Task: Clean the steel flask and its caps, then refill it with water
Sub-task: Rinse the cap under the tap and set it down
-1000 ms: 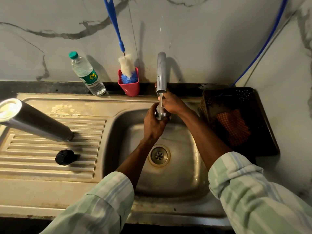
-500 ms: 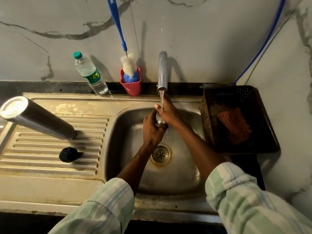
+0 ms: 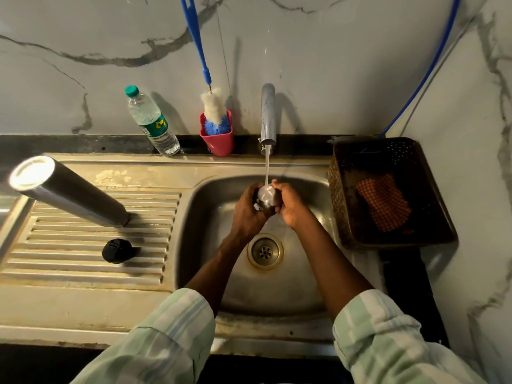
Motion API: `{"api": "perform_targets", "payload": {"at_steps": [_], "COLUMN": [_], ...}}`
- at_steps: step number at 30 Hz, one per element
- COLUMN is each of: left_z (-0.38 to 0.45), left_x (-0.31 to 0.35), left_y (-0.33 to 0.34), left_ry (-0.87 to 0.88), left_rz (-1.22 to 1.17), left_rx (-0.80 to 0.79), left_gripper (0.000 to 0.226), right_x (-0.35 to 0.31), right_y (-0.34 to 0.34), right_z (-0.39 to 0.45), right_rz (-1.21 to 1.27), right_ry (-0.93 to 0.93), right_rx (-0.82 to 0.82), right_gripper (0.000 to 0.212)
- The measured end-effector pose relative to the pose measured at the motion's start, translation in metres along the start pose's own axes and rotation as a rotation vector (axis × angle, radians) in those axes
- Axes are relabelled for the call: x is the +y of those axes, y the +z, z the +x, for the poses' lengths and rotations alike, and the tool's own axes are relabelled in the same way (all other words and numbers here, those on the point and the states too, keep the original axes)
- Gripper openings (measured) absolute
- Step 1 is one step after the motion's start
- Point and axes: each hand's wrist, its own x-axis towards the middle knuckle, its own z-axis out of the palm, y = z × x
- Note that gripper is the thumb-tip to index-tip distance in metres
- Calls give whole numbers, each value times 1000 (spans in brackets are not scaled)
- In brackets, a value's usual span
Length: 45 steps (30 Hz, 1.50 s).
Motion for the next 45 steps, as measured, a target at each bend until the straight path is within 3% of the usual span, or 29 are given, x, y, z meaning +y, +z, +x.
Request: {"api": "perform_targets", "payload": {"at_steps": [2,4,7,10,12,15,17,19,21,24,26,28,30,31,33,36,37,41,43,45], "left_z": [4,9,13,10,9,13,15,14,13,11,14,19,23,24,24,21,20,25,25,23], "left_x": [3,6,8,15,21,28,29,27,26,21,22,28,32,32,29,23,21,26,29,34], "left_y": [-2,-2,-6,-11,-13,-15,-16,-15,-13,-10,-11,-14,-15,-14,-12,-14,-16,-21,-20,-19], "left_ry": [-11,2,-21,-139,-211,-351,-453,-518,-496,-408,-420,-516,-603,-603,-554,-420,-417,-552,-550,-527], "left_rz": [29,53,-44,-359,-435,-445,-471,-692,-882,-844,-759,-730,-753,-759,-804,-860,-865,-757,-784,-868], "left_rx": [-19,-28,-12,-42,-57,-79,-120,-128,-126,-146,-96,-40,-41,-51,-73,-99,-67,35,-19,-53], "left_gripper": [57,52,52,43,27,55,61,50,35,38,31,42,53,52,42,35,34,52,50,35], "right_x": [1,5,8,8,9,11,9,9,8,4,4,10,16,18,17,7,6,9,14,7], "right_y": [6,12,13,10,11,11,10,12,14,17,16,11,2,0,6,14,12,-5,-6,3], "right_z": [1,-3,-5,-9,-16,-26,-27,-25,-23,-21,-29,-35,-32,-30,-30,-28,-29,-33,-25,-28], "right_rz": [-212,-398,-327,-221,-267,-481,-650,-779,-650,-277,-472,-862,-1154,-1186,-965,-338,-369,-1220,-1246,-945], "right_ry": [-151,-260,-324,-325,-349,-404,-463,-560,-494,-274,-374,-555,-757,-815,-710,-356,-363,-812,-907,-754], "right_rx": [21,39,108,100,12,-98,-44,100,237,161,16,-93,-111,-88,-2,60,26,-140,-96,-21], "right_gripper": [9,23,47,33,29,36,38,33,30,25,23,35,44,43,34,22,23,42,43,34]}}
